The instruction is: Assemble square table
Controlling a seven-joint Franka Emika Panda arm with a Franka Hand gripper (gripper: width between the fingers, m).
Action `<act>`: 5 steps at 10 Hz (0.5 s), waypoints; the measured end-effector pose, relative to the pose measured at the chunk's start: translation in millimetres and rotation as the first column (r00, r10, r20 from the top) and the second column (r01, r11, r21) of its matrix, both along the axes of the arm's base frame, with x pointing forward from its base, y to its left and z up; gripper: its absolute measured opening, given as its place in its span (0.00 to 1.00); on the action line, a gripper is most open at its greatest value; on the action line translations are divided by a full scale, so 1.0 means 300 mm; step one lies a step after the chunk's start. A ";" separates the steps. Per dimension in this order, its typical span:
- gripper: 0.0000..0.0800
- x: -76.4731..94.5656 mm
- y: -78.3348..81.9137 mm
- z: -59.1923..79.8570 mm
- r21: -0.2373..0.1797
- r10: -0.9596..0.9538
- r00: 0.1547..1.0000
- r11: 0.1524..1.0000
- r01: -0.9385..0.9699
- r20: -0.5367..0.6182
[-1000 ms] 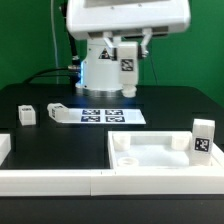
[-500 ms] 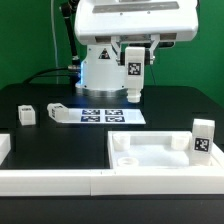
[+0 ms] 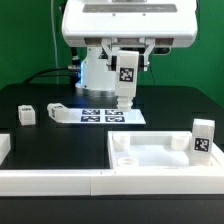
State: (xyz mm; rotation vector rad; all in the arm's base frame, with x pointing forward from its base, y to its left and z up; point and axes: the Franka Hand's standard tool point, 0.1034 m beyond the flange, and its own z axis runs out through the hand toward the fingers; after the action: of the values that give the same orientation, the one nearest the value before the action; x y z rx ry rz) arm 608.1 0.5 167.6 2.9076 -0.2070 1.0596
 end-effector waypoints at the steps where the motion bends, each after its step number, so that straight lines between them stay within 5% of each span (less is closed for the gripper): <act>1: 0.36 -0.006 0.001 -0.007 0.000 0.001 1.000 1.000 -0.001 -0.006; 5: 0.36 -0.007 -0.009 -0.017 -0.010 0.006 1.000 1.000 -0.006 -0.008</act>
Offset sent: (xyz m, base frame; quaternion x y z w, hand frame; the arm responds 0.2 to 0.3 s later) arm 0.0000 0.0000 0.0000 0.0000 0.0000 0.0000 1.0000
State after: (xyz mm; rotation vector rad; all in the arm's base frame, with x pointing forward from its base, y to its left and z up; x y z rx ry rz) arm 606.0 -2.3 162.4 2.9053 -0.1919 1.0472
